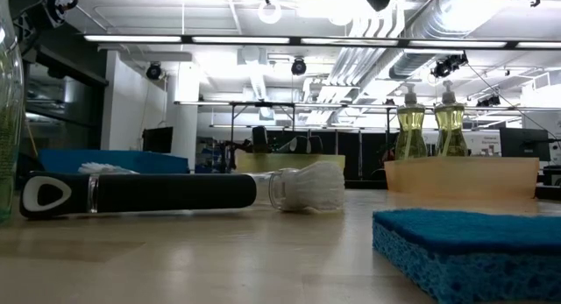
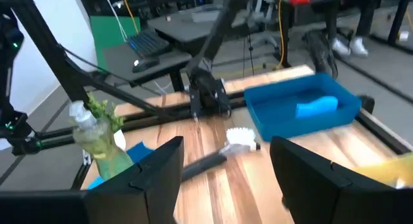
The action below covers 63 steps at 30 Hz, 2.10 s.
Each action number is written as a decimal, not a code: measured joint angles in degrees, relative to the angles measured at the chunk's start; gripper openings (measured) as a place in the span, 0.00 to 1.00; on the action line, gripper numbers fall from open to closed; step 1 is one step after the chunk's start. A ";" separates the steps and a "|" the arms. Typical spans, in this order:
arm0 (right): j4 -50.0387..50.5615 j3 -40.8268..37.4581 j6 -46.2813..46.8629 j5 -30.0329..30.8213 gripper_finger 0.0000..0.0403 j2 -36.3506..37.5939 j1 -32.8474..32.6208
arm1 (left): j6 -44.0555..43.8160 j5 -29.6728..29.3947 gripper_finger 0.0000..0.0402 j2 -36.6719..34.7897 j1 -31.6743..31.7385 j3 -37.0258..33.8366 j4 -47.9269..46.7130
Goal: Pick & Place Kitchen Sink Supplies
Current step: Put the green dishwashing liquid dispenser into the orange bin
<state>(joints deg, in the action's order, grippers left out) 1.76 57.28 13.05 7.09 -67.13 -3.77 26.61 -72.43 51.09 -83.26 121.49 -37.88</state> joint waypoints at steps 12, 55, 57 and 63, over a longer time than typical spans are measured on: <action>-16.23 0.00 -2.00 0.50 0.56 -0.37 0.00 | 0.14 10.03 0.46 0.04 -0.01 -3.48 0.88; -24.32 6.93 -9.73 -1.32 0.56 -8.44 -0.15 | -32.80 52.74 0.46 18.27 48.75 -45.43 39.13; -21.84 6.93 -10.91 -0.61 0.56 -6.33 -0.22 | -34.63 53.93 0.46 18.18 52.56 -45.31 36.08; -15.47 6.93 -12.08 1.30 0.56 -1.45 -0.52 | -37.61 61.64 0.46 19.16 64.35 -45.22 30.41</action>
<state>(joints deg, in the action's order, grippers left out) -13.71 64.20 0.97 8.39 -68.59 -4.29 -11.00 -10.80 70.25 -18.91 76.27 -7.47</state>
